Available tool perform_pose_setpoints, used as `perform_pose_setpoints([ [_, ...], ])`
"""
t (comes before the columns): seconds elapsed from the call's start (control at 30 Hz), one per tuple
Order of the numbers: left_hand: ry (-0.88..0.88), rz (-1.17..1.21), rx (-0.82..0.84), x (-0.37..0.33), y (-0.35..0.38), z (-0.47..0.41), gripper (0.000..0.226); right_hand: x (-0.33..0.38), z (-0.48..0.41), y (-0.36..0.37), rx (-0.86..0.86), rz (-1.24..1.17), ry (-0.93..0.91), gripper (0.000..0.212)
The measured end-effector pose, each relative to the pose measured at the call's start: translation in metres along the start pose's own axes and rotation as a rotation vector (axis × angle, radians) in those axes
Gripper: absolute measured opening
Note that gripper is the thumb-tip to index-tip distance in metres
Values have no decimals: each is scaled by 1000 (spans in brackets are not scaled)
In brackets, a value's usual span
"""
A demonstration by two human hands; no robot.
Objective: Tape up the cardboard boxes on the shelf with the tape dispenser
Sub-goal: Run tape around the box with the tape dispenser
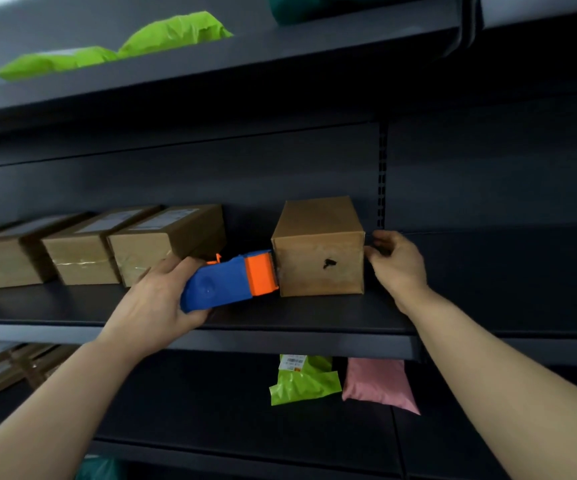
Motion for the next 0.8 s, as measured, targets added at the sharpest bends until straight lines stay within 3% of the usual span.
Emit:
perform_pose_setpoints([
  [0.1, -6, -11, -11, -1, 0, 2, 55, 35, 22, -12, -149, 28, -290, 61],
  [0.17, 0, -13, -15, -2, 1, 3, 57, 65, 37, -5, -1, 231, -562, 80],
  [0.23, -11, -7, -8, -1, 3, 3, 58, 73, 44, 12, 221, 647, -688, 96],
  [0.3, -22, 6, -13, 0, 4, 5, 58, 68, 43, 22, 319, 841, -699, 99],
  [0.53, -22, 3, -13, 9, 8, 3, 58, 64, 38, 25, 282, 736, -644, 97],
  [0.8, 11, 52, 17, 19, 9, 2, 61, 61, 37, 26, 214, 854, -738, 104],
])
Point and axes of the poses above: each hand's wrist, its own z-axis away from the middle knuckle, its own y-axis out of the palm, x = y × z, the point moved 5 cm from there along -z, towards the middle knuckle, and after that the axes turned 1 degree about x, right-handed, at the moved point
